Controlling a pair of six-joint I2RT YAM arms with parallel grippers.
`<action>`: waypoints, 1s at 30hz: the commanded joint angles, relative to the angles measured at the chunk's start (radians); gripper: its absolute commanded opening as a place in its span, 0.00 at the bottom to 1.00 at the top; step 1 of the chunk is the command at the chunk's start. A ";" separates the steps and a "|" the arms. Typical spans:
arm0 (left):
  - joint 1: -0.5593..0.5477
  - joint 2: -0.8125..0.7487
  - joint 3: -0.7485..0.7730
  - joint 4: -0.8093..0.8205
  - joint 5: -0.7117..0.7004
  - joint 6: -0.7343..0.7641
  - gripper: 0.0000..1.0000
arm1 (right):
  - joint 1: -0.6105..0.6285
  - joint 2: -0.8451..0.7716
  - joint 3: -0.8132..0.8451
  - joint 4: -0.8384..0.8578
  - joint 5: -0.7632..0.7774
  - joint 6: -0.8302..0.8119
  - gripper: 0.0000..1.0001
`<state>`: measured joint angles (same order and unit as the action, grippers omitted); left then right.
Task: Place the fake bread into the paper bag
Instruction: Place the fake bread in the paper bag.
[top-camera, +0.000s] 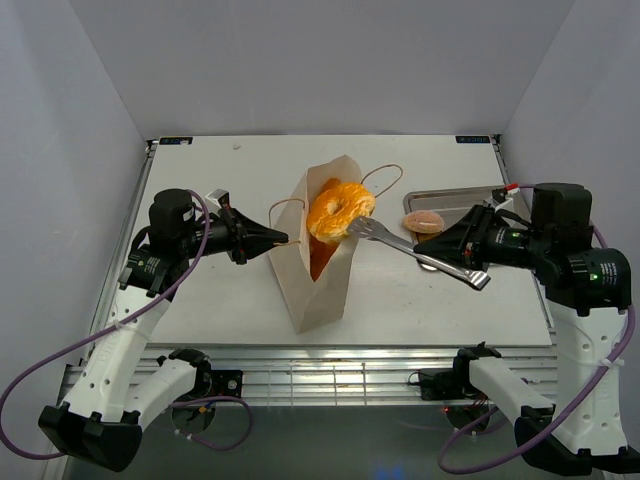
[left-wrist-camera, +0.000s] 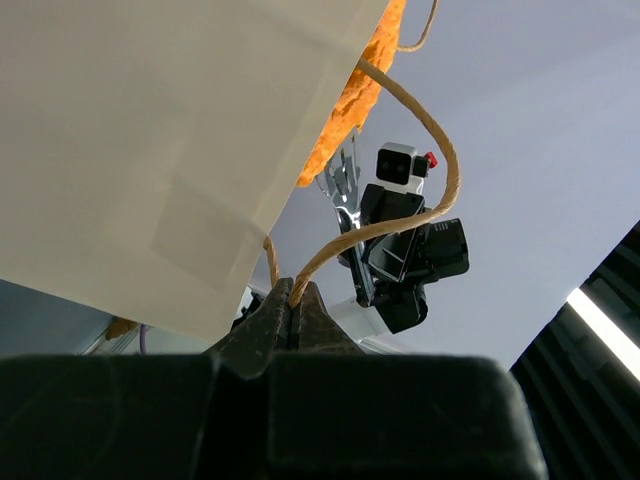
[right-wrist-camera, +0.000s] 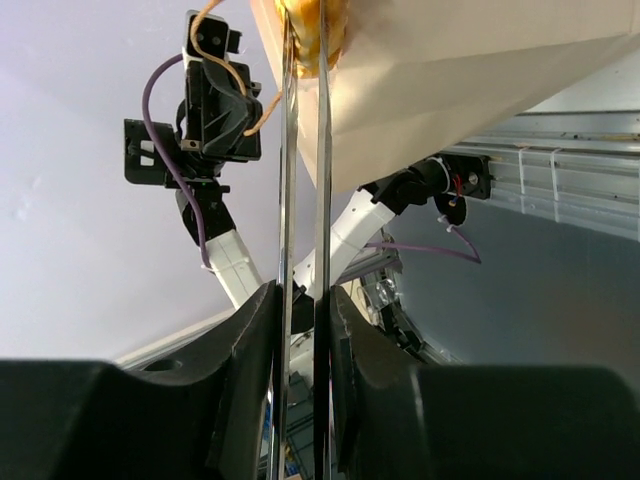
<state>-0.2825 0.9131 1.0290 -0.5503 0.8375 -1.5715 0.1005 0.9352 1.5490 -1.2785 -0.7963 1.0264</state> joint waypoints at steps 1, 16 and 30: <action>0.002 -0.010 0.026 -0.007 0.014 0.014 0.00 | 0.001 -0.013 0.000 0.152 -0.027 0.020 0.08; 0.000 0.004 0.034 -0.007 0.021 0.025 0.00 | 0.001 -0.039 -0.099 0.179 -0.093 0.006 0.17; 0.000 0.006 0.026 0.001 0.023 0.025 0.00 | 0.001 -0.055 -0.109 0.205 -0.132 0.015 0.39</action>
<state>-0.2825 0.9253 1.0298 -0.5507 0.8463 -1.5604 0.1005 0.9009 1.4429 -1.1469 -0.8635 1.0439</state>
